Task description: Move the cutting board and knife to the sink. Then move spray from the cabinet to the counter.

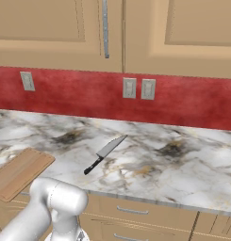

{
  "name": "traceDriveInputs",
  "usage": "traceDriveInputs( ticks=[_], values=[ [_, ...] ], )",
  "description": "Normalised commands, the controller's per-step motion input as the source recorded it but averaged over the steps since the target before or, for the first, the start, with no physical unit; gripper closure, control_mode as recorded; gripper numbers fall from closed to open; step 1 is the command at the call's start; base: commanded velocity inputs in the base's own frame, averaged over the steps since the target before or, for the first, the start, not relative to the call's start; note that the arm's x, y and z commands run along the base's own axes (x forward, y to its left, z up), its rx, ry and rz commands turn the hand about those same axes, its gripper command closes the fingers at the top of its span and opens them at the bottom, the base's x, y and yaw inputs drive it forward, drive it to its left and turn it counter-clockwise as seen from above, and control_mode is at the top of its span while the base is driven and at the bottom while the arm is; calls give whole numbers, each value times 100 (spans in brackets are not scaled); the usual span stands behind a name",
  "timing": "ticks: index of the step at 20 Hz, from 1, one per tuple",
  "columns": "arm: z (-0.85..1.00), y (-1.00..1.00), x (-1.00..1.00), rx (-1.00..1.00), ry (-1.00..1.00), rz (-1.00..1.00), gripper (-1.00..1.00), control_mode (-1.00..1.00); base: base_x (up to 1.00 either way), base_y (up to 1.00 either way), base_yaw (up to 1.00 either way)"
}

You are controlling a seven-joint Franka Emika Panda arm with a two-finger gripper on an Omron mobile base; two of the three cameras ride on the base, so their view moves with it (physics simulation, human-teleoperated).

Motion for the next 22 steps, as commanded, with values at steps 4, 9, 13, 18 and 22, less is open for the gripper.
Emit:
traceDriveInputs(
  ticks=[4, 9, 13, 18, 22],
  values=[
    [0, -22, 3, 0, 0, 3, -100, -100, 0, 0, 0],
    [-3, -10, 1, 0, 0, 3, -100, -100, 0, 0, 0],
    [0, -9, 0, 0, -9, 0, -100, -100, 0, 0, 0],
    [0, -2, 0, 0, -15, 3, -100, -100, 0, 0, 0],
    [-6, 0, 0, 0, -10, 2, -100, -100, 0, 0, 0]
  ],
)
